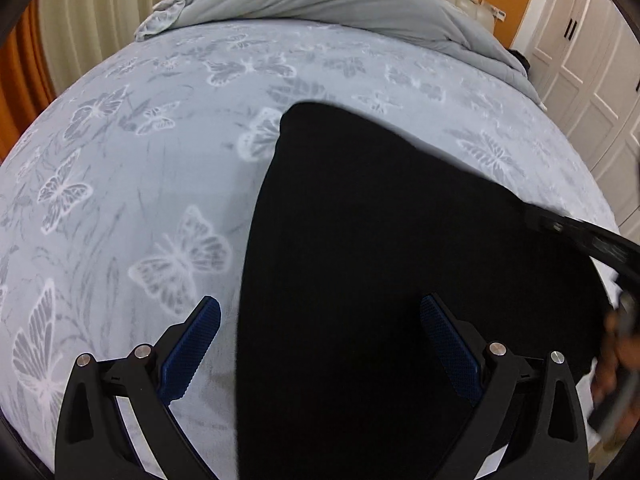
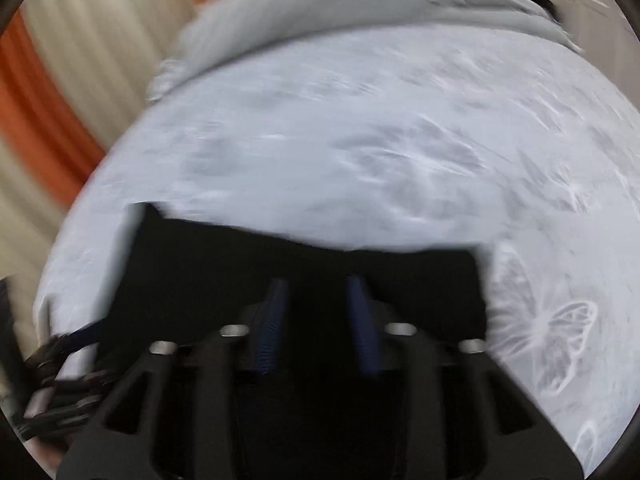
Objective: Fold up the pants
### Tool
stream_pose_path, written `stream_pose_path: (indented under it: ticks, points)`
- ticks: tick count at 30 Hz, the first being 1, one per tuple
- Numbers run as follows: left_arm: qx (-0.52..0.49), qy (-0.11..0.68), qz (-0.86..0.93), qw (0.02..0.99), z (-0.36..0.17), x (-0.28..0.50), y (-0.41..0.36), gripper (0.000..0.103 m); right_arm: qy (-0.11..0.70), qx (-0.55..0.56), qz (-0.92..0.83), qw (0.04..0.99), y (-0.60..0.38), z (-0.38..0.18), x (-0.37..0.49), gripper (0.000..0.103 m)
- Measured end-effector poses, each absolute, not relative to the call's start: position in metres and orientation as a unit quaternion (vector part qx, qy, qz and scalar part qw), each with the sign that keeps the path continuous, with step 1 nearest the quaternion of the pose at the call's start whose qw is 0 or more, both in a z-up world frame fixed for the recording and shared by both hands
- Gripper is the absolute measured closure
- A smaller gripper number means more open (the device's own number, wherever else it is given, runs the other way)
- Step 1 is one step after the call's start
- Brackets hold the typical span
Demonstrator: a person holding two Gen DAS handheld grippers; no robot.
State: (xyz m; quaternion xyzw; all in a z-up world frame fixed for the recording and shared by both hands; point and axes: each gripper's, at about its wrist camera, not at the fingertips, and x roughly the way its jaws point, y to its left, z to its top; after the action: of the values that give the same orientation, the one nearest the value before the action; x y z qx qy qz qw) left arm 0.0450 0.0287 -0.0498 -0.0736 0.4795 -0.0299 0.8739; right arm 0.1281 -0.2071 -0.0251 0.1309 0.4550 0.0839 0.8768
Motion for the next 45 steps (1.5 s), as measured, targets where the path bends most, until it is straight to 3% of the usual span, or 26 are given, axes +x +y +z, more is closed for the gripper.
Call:
stream_pose_path:
  ticks: [3, 5, 6, 7, 10, 17, 21, 25, 30, 31, 33, 34, 36, 37, 40, 42, 44, 45]
  points:
    - [-0.063, 0.474, -0.029, 0.878, -0.048, 0.044, 0.029, 0.005, 0.443, 0.152, 0.062, 0.881, -0.211, -0.001, 0.118, 0.084]
    - [-0.048, 0.47, -0.028, 0.881, -0.046, 0.043, 0.028, 0.005, 0.429, 0.111, 0.079, 0.893, -0.198, 0.013, 0.104, 0.066]
    - [-0.046, 0.471, -0.028, 0.881, -0.045, 0.042, 0.027, 0.005, 0.427, 0.085, 0.081, 0.897, -0.191, 0.013, 0.095, 0.045]
    - [-0.044, 0.473, -0.03, 0.88, -0.045, 0.042, 0.027, 0.005, 0.427, 0.068, 0.078, 0.898, -0.187, 0.011, 0.09, 0.037]
    - [-0.042, 0.473, -0.029, 0.88, -0.044, 0.042, 0.025, 0.005, 0.451, 0.012, 0.044, 0.891, -0.194, -0.022, 0.088, 0.039]
    - [-0.008, 0.441, -0.013, 0.897, -0.036, 0.03, 0.018, 0.005, 0.423, 0.043, 0.056, 0.903, -0.212, 0.008, 0.034, 0.043]
    - [0.005, 0.442, -0.018, 0.897, -0.038, 0.026, 0.014, 0.005, 0.48, 0.069, 0.03, 0.874, -0.237, -0.034, 0.037, 0.02]
    - [-0.056, 0.469, -0.069, 0.878, -0.037, 0.02, 0.031, 0.005, 0.491, 0.145, 0.054, 0.857, -0.259, -0.036, 0.023, 0.013]
    - [-0.195, 0.552, -0.128, 0.801, -0.074, 0.034, 0.06, 0.005, 0.501, 0.233, 0.107, 0.827, -0.268, -0.062, 0.026, 0.01]
    - [-0.202, 0.543, -0.127, 0.805, -0.076, 0.035, 0.061, 0.005, 0.494, 0.228, 0.114, 0.831, -0.266, -0.062, 0.029, 0.016]
    - [-0.195, 0.526, -0.129, 0.817, -0.072, 0.036, 0.057, 0.008, 0.488, 0.232, 0.15, 0.828, -0.256, -0.06, 0.034, 0.051]
    - [-0.196, 0.521, -0.144, 0.818, -0.07, 0.037, 0.052, 0.031, 0.487, 0.238, 0.148, 0.827, -0.255, -0.056, 0.036, 0.064]
    - [-0.206, 0.515, -0.14, 0.821, -0.063, 0.035, 0.052, 0.053, 0.475, 0.232, 0.162, 0.833, -0.249, -0.034, 0.028, 0.069]
    - [-0.213, 0.511, -0.145, 0.82, -0.056, 0.033, 0.056, 0.069, 0.464, 0.237, 0.185, 0.833, -0.245, -0.017, 0.017, 0.069]
    - [-0.235, 0.511, -0.187, 0.805, -0.031, 0.014, 0.071, 0.069, 0.461, 0.217, 0.217, 0.833, -0.235, 0.007, -0.015, 0.068]
    - [-0.219, 0.529, -0.196, 0.796, -0.031, -0.007, 0.071, 0.066, 0.481, 0.224, 0.216, 0.82, -0.239, -0.006, -0.034, 0.063]
    - [-0.203, 0.554, -0.179, 0.787, -0.046, -0.021, 0.07, 0.053, 0.526, 0.236, 0.163, 0.8, -0.247, -0.042, -0.039, 0.052]
    - [-0.2, 0.568, -0.157, 0.783, -0.058, -0.026, 0.068, 0.047, 0.541, 0.252, 0.146, 0.789, -0.251, -0.055, -0.039, 0.038]
